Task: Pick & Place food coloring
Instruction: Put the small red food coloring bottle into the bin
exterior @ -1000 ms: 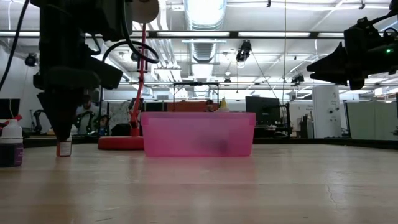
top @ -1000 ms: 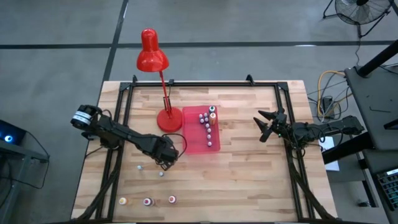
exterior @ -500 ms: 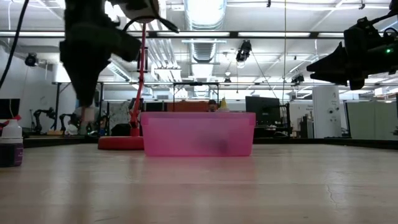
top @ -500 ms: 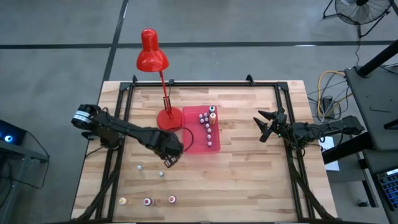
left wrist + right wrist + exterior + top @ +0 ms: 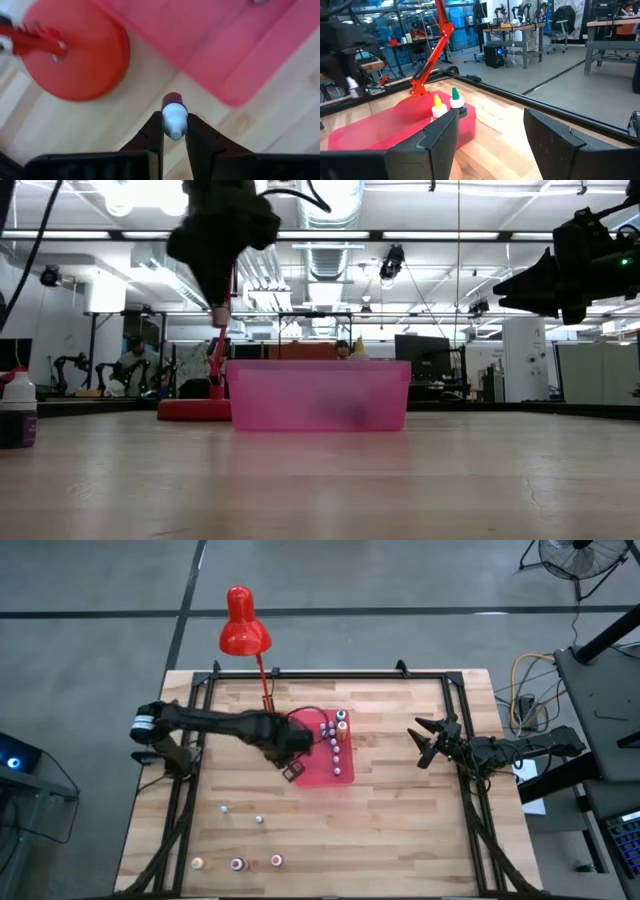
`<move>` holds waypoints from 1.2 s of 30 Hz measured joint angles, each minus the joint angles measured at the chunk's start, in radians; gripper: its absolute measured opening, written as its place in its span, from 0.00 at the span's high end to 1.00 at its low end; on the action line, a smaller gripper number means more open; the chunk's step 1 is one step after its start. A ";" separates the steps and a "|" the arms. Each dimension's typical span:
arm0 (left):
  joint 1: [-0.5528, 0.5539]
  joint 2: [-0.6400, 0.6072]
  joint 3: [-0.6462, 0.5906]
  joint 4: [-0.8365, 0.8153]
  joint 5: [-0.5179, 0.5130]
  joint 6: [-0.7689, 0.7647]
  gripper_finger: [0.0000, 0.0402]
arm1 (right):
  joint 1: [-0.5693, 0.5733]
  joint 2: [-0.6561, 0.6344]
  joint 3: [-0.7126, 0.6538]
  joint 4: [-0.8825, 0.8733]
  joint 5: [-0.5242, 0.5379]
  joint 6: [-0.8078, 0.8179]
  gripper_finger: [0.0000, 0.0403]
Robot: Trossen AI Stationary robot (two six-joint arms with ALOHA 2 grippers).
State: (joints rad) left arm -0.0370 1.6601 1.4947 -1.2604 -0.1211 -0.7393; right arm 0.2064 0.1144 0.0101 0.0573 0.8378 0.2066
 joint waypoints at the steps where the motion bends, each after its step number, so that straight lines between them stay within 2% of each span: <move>1: 0.014 0.019 0.025 -0.008 0.000 0.014 0.92 | 0.000 0.000 0.000 0.000 0.000 0.001 0.47; 13: 0.133 0.292 0.299 -0.015 0.018 0.140 0.92 | 0.000 0.000 0.000 0.000 0.000 0.000 0.47; 21: 0.173 0.437 0.436 -0.010 0.019 0.189 0.92 | 0.000 0.000 0.000 0.000 0.000 0.000 0.47; 26: 0.177 0.505 0.491 0.002 0.020 0.195 0.92 | 0.000 0.000 0.000 0.000 0.000 0.000 0.47; 36: 0.177 0.562 0.491 0.060 0.007 0.195 0.92 | 0.000 0.000 0.000 0.000 0.000 0.002 0.47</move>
State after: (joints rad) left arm 0.1402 2.2218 1.9854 -1.2009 -0.1138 -0.5442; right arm 0.2062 0.1145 0.0101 0.0572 0.8379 0.2082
